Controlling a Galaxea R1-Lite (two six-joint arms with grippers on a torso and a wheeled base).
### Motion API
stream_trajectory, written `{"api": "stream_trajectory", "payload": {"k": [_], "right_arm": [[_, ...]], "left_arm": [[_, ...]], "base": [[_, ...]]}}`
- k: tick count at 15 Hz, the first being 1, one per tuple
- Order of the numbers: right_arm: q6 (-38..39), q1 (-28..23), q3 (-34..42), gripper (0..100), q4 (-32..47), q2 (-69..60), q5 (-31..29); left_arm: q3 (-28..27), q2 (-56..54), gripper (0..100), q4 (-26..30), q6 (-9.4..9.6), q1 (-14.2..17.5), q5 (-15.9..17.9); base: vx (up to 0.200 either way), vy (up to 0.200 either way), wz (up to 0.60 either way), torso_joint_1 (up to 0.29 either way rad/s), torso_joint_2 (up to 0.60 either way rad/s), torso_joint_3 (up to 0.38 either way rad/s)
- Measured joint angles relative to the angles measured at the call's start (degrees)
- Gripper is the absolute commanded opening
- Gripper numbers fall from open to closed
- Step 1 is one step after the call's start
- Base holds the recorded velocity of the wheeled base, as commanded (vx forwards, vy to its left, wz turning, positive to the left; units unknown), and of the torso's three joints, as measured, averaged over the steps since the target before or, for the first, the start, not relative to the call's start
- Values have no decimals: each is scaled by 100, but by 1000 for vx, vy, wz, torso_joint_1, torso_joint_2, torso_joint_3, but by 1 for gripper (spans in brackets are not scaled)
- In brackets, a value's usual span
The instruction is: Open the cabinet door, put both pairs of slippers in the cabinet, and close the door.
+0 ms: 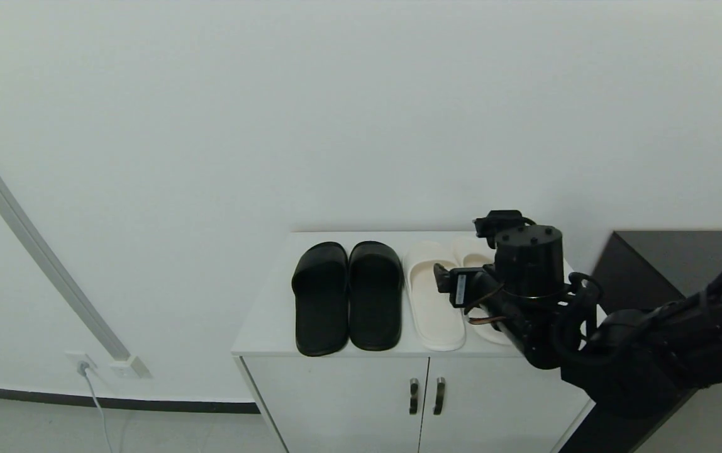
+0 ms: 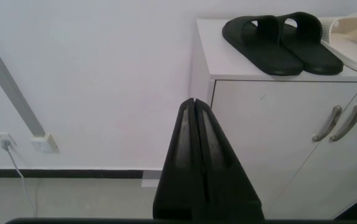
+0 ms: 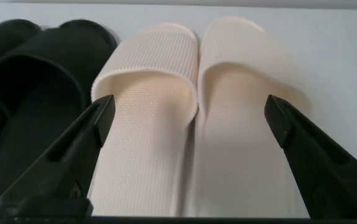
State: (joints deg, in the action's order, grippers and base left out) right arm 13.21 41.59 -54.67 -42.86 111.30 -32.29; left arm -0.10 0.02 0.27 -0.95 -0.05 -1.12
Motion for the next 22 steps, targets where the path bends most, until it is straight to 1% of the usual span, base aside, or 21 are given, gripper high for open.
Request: {"api": "stream_trajectory", "payload": {"k": [3,5,9,13,17,18,22], "right_arm": [[-28,-37,-279,100,-249,573,-126],[-162,-161,-461,100,-413,877,-126],[-608,-428,-673,100,-912,1281,194],[-699,-602,-918,100,-941,1499,407],[-886,-688,-1329,100,-919,1723,429],[-912,-706,-1409,0,-914,1781,427],[-965,-784,-1616,0,-897,1952,433]], "left_arm": [[0,0,0,0,0,0,1],[0,0,0,0,2,2,1],[0,0,0,0,0,0,1],[0,0,0,0,2,-2,0],[0,0,0,0,2,2,1],[0,0,0,0,0,2,0],[0,0,0,0,-2,0,0]], "base": [[0,0,0,0,0,0],[0,0,0,0,0,0],[0,0,0,0,0,0],[0,0,0,0,0,0],[0,0,0,0,0,0],[0,0,0,0,0,0],[0,0,0,0,0,0]]}}
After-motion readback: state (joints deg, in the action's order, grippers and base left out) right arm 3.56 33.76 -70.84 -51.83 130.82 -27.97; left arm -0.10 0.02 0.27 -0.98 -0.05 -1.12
